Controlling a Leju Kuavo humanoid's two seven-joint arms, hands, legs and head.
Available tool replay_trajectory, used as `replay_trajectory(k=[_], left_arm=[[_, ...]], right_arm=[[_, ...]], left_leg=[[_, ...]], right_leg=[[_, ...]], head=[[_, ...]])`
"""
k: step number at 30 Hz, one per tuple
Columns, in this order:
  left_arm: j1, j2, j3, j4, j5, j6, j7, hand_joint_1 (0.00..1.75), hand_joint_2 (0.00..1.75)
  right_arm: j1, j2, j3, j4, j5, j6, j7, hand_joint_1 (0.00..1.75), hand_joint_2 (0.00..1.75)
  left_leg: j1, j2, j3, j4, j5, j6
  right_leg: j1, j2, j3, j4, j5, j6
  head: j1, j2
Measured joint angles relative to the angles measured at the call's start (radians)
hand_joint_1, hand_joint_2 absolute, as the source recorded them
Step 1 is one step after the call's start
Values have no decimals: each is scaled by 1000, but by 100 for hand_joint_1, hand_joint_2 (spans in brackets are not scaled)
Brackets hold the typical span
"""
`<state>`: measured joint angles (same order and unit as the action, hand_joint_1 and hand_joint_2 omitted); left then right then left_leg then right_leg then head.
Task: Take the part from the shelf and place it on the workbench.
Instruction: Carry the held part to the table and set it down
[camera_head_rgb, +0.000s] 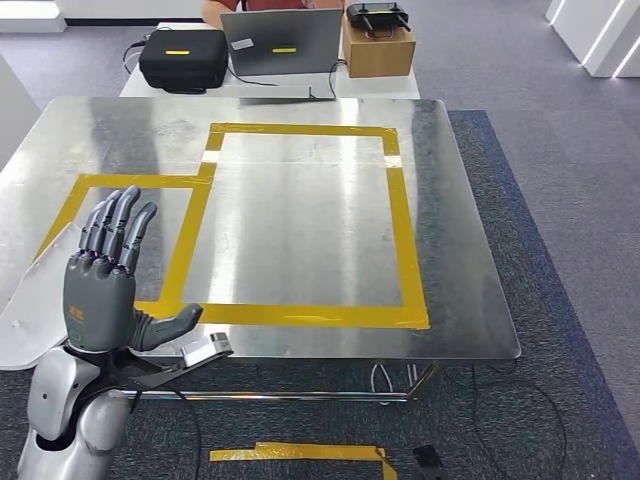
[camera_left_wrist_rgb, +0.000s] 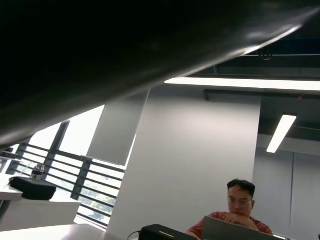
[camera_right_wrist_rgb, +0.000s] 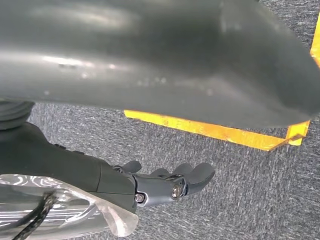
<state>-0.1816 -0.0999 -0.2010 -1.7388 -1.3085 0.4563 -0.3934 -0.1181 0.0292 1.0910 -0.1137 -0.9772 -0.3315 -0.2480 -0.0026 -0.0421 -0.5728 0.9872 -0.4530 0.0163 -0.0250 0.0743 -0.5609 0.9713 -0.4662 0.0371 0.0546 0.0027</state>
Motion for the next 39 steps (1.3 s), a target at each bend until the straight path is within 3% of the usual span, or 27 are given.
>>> replay_trajectory(k=[5,9,11,13,15,16,17,18,21,22,25,27,30,31,32,33,35,37,39], left_arm=[[0,0,0,0,-7,-2,5,0,0],[-2,0,0,0,-10,-2,10,0,0],[-5,-2,1,0,-11,-2,11,0,0],[-6,-4,1,0,-11,-2,13,0,0],[-5,-4,2,2,-11,-2,14,0,0],[-5,-4,2,3,-11,-2,15,0,0],[-4,-4,2,5,-11,-2,15,0,0],[-4,-4,2,6,-11,-2,15,0,0],[-5,-4,2,7,-10,-2,15,0,0],[-6,-4,3,7,-9,-3,15,0,0],[-7,-4,3,7,-8,-3,15,0,0],[-7,-3,4,7,-8,-3,15,0,0],[-6,-2,6,8,-8,-4,15,0,0],[-6,-2,6,9,-8,-4,15,0,0],[-6,-2,6,9,-8,-4,15,0,0],[-5,-1,6,9,-8,-4,15,0,0],[-7,0,6,9,-8,-3,15,0,0],[-9,0,6,9,-7,-3,15,0,0],[-11,0,7,9,-3,-2,15,0,0]], right_arm=[[0,0,10,0,-14,0,2,0,0],[0,0,24,0,-30,0,5,0,0],[0,0,29,2,-37,0,7,0,0],[-2,0,33,3,-40,0,10,0,0],[-3,0,39,3,-42,1,12,0,0],[-3,0,42,3,-43,1,13,0,0],[-2,1,45,4,-44,2,14,0,0],[-2,1,47,4,-46,2,15,0,0],[-5,1,53,4,-53,1,17,0,0],[-6,1,55,4,-56,1,18,0,0],[-6,1,62,4,-65,1,18,0,0],[-6,1,67,4,-69,1,18,0,0],[-6,1,71,5,-70,1,19,0,0],[-5,1,72,5,-70,2,19,0,0],[-5,1,72,5,-70,1,19,0,0],[-5,1,72,5,-70,1,19,0,0],[-6,1,72,5,-72,1,20,0,0],[-6,3,73,5,-74,1,21,0,0],[-6,4,74,5,-79,1,23,0,0]], left_leg=[[-3,0,-1,4,-2,4],[-6,1,-1,7,1,14],[-2,10,0,-4,12,24],[1,22,-3,-13,20,31],[0,32,-12,-13,24,33],[0,37,-16,-12,26,31],[0,40,-21,-10,28,29],[0,42,-26,-7,30,26],[0,45,-39,6,36,13],[-1,45,-43,11,39,7],[-1,45,-51,17,48,-12],[2,44,-67,52,7,-24],[5,44,-120,235,-128,-37],[6,44,-129,287,-152,-38],[6,44,-121,306,-155,-36],[5,44,-95,286,-140,-32],[1,42,4,148,-95,-15],[-6,41,87,20,-78,0],[-14,41,101,-14,-74,5]], right_leg=[[-4,0,0,-1,0,3],[-7,4,1,-3,5,16],[-5,-16,-10,12,-12,20],[-3,-51,-50,102,-75,19],[-2,-65,-105,243,-146,20],[-3,-66,-119,288,-160,21],[-3,-67,-115,293,-153,22],[-3,-69,-88,255,-130,22],[-1,-75,36,56,-62,18],[0,-75,55,23,-57,15],[1,-71,45,20,-50,-3],[-1,-72,31,20,-37,-21],[3,-73,-1,22,-12,-35],[5,-73,-13,24,-4,-36],[7,-73,-25,25,4,-36],[10,-73,-36,27,11,-36],[15,-71,-52,29,25,-34],[17,-70,-61,28,40,-27],[14,-71,-64,25,55,-14]], head=[[0,0],[0,0],[1,0],[5,0],[8,0],[8,0],[8,0],[8,0],[8,0],[8,0],[7,0],[4,0],[0,0],[0,0],[0,0],[0,0],[1,0],[2,0],[0,0]])
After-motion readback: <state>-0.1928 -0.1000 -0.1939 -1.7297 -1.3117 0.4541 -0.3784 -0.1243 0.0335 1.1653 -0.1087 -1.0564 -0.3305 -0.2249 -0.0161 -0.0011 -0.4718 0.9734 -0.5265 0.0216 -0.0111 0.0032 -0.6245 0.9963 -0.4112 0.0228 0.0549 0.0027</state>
